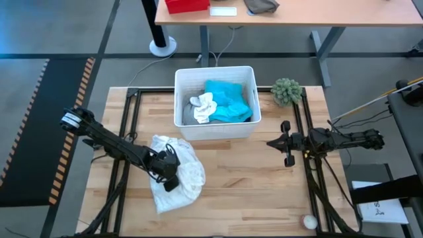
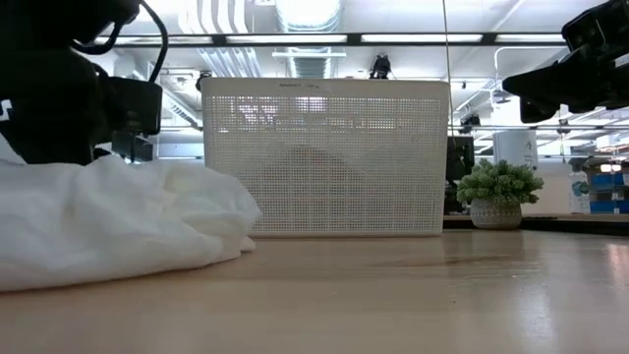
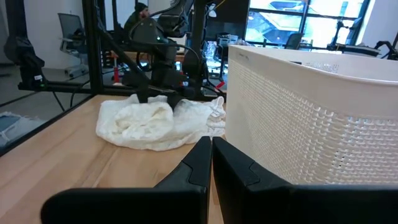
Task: Sort clothes
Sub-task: Put the white dress into the white laundry bin, then return to Home Position
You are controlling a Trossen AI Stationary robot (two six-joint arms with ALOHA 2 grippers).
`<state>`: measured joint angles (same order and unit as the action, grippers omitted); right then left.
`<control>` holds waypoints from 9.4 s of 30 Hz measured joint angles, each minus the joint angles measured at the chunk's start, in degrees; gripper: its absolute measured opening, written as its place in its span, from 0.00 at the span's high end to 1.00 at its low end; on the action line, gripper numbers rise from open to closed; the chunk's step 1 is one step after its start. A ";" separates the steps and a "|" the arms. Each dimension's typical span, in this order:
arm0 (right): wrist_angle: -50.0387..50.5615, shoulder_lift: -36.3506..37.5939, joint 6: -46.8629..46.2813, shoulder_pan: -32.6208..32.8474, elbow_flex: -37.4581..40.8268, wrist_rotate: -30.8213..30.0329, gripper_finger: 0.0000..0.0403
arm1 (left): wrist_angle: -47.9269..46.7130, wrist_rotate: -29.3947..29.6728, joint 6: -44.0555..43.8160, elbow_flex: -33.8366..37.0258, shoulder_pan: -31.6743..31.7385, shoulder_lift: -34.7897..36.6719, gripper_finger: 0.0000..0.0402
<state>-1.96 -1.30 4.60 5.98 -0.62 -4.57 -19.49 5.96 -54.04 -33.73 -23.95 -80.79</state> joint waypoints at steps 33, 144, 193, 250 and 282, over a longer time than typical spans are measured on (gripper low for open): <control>0.00 0.00 -0.05 -0.01 0.00 0.00 1.00 | -43.99 18.10 18.86 -46.34 -4.70 -0.57 0.98; 0.00 0.00 -0.03 -0.01 -0.01 0.01 1.00 | -24.77 1.16 60.01 -86.26 43.83 -22.51 0.99; 0.00 0.00 -0.04 0.00 -0.02 0.01 1.00 | -8.06 0.36 57.88 -35.95 51.50 -21.91 0.97; 0.00 -0.02 0.00 0.00 0.00 0.01 1.00 | -17.93 -11.65 57.52 -61.52 48.23 -36.33 1.00; 0.00 0.00 -0.05 -0.02 -0.02 -0.01 1.00 | -7.52 -11.23 56.28 -56.42 46.19 -24.50 1.00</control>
<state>-1.96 -1.30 4.55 5.96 -0.64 -4.58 -27.01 -5.28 2.25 -90.15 22.24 -105.30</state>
